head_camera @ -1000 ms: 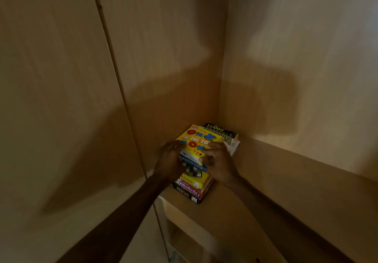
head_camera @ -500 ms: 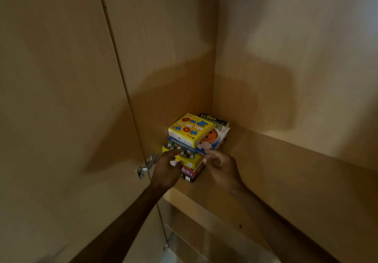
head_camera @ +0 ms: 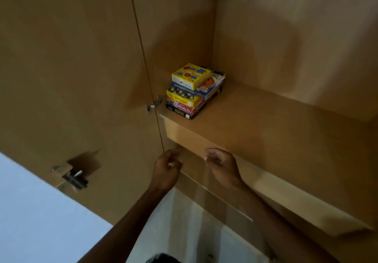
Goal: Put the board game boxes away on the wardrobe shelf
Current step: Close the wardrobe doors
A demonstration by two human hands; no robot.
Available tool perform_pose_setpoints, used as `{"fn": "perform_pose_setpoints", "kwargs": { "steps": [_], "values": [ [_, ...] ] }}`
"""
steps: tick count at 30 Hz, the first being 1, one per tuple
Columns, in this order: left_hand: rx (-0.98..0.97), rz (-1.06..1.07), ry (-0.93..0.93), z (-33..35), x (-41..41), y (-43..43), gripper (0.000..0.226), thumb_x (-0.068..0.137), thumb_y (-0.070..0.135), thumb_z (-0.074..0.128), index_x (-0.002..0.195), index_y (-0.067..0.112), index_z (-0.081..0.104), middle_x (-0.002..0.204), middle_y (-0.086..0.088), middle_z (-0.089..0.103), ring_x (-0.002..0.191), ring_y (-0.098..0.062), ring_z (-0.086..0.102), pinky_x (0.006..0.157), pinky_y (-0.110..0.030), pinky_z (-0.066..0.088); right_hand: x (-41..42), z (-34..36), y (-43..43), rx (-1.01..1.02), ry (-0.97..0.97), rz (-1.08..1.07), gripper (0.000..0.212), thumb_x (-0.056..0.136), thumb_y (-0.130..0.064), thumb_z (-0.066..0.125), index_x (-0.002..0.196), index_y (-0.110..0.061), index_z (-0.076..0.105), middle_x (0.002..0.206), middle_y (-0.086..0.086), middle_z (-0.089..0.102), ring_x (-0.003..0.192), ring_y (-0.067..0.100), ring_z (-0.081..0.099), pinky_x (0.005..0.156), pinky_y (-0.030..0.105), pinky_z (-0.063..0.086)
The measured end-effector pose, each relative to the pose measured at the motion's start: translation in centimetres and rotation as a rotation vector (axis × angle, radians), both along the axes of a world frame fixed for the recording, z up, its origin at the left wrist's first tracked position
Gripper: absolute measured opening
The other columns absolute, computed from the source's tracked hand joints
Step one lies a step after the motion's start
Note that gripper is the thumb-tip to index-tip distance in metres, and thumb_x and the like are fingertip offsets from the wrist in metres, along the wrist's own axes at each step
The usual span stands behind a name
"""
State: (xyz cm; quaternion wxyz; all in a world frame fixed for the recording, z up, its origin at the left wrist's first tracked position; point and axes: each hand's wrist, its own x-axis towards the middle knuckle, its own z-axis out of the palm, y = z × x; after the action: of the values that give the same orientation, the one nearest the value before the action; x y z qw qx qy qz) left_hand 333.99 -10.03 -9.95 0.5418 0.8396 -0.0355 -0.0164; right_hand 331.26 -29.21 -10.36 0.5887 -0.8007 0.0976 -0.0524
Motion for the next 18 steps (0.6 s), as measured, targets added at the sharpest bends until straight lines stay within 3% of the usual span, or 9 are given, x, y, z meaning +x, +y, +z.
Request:
{"fn": "perform_pose_setpoints", "kwargs": {
  "steps": [6, 9, 11, 18],
  "values": [
    [-0.007, -0.088, 0.01, -1.3, -7.6, 5.0, 0.026, 0.091, 0.009, 0.058, 0.114, 0.017, 0.067, 0.114, 0.004, 0.069, 0.105, -0.013, 0.065, 0.088, -0.029, 0.054, -9.2, -0.4, 4.6, 0.013, 0.01, -0.073, 0.02, 0.088, -0.017, 0.066, 0.108, -0.019, 0.069, 0.089, 0.0, 0.07, 0.086, 0.012, 0.067, 0.077, 0.025, 0.051],
    [-0.071, -0.128, -0.011, 0.0, -12.0, 7.9, 0.025, 0.091, 0.005, 0.059, 0.113, 0.017, 0.065, 0.108, 0.005, 0.068, 0.097, -0.009, 0.064, 0.076, -0.011, 0.05, -14.3, 0.1, 8.0, 0.017, -0.034, -0.106, 0.02, 0.088, -0.016, 0.066, 0.109, -0.018, 0.068, 0.089, 0.001, 0.069, 0.087, 0.016, 0.067, 0.078, 0.03, 0.052],
    [-0.115, -0.166, -0.014, 1.1, -14.5, 9.4, 0.025, 0.092, 0.005, 0.059, 0.115, 0.014, 0.064, 0.103, 0.006, 0.067, 0.091, -0.004, 0.062, 0.07, -0.006, 0.048, -17.2, 0.8, 9.7, 0.016, -0.057, -0.134, 0.021, 0.087, -0.018, 0.067, 0.108, -0.02, 0.069, 0.09, 0.001, 0.07, 0.09, 0.017, 0.068, 0.083, 0.033, 0.055],
    [-0.192, -0.288, 0.015, 2.5, -25.5, 12.4, 0.024, 0.091, 0.002, 0.061, 0.113, 0.011, 0.065, 0.106, 0.0, 0.069, 0.099, -0.013, 0.064, 0.082, -0.017, 0.049, -30.6, 4.7, 13.2, -0.015, -0.141, -0.276, 0.019, 0.084, -0.021, 0.069, 0.101, -0.029, 0.07, 0.089, -0.001, 0.073, 0.088, 0.014, 0.07, 0.086, 0.039, 0.056]
  ]
}}
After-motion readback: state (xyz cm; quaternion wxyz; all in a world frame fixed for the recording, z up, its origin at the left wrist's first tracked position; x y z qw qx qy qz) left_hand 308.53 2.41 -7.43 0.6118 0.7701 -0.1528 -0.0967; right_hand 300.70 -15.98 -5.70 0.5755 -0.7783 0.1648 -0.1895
